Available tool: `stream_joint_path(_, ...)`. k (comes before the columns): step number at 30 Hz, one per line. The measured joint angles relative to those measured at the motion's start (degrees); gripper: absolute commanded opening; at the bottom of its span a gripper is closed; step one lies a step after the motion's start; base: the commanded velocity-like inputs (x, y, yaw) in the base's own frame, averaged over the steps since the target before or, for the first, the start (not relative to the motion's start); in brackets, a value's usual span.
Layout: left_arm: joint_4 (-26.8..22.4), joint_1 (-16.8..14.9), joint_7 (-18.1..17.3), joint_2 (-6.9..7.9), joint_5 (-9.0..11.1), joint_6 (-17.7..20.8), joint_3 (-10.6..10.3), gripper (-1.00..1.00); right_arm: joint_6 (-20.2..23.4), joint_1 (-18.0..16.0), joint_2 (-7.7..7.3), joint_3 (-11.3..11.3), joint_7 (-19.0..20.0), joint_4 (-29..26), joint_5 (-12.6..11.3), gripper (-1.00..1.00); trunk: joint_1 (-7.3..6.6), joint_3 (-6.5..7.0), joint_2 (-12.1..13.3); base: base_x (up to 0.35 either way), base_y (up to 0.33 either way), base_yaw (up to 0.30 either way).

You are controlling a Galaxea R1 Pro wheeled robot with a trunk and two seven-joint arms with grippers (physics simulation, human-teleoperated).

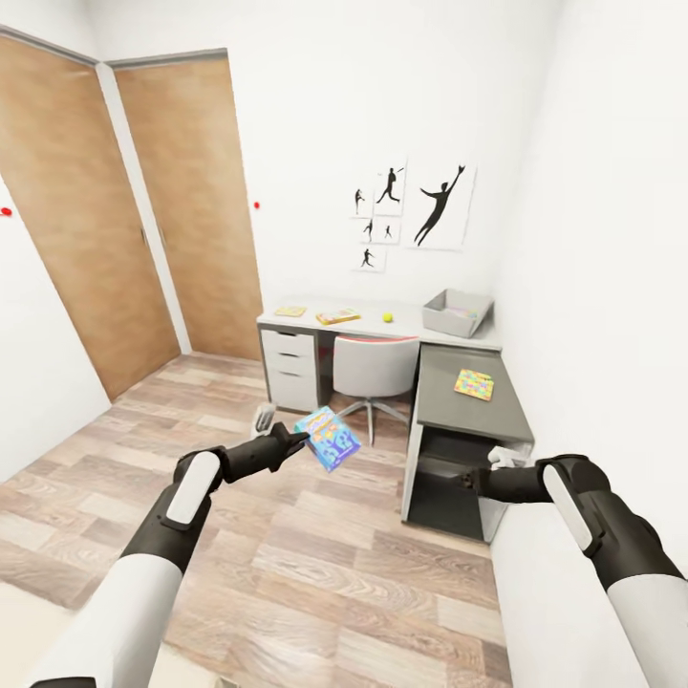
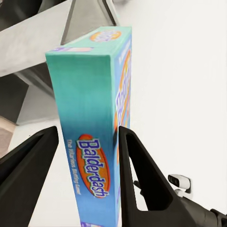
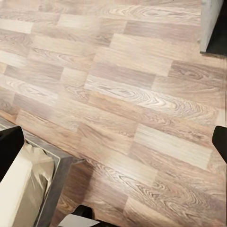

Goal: Put all the toys in the child's room - the three board games (two on the bed and one on the table), the two jigsaw puzzles on the table, and the tennis ball on the table - inside the toy box on the table in the child's room.

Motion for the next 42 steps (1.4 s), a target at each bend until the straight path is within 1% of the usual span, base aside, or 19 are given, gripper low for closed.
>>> stream_joint_path(7, 0.0, 0.1, -0.1, 0.03, 0.0, 0.0, 0.2, -1.00, 0.0, 0.1, 0.36, 0.0, 0.0, -0.1, 0.0, 1.00, 0.00, 0.00, 0.0, 0.000, 0.000, -0.291)
stream_joint_path(20, -0.2, 0.2, -0.3, 0.03, 0.1, 0.0, 0.2, -1.00, 0.0, 0.1, 0.53, 0.1, 0.1, -0.1, 0.1, 1.00, 0.00, 0.00, 0.0, 0.000, 0.000, -0.270)
stream_joint_path(22, -0.4, 0.3, -0.6, 0.05, 0.5, 0.1, 0.3, -1.00, 0.0, 0.1, 0.54, 0.1, 0.1, -0.1, 0.1, 1.00, 0.00, 0.00, 0.0, 0.000, 0.000, -0.119)
stream_joint_path(33, -0.7, 1.2, -2.0, 0.11, 0.3, 0.0, 1.0, -1.00, 0.0, 0.1, 0.55, 0.2, 0.1, -0.1, 0.1, 1.00, 0.00, 0.00, 0.0, 0.000, 0.000, -0.044)
stream_joint_path(42, -0.7, 1.8, -2.9, 0.87, 0.2, -0.4, 1.1, -1.00, 0.0, 0.1, 0.57, 0.3, 0.2, -0.1, 0.0, 1.00, 0.00, 0.00, 0.0, 0.000, 0.000, -0.005)
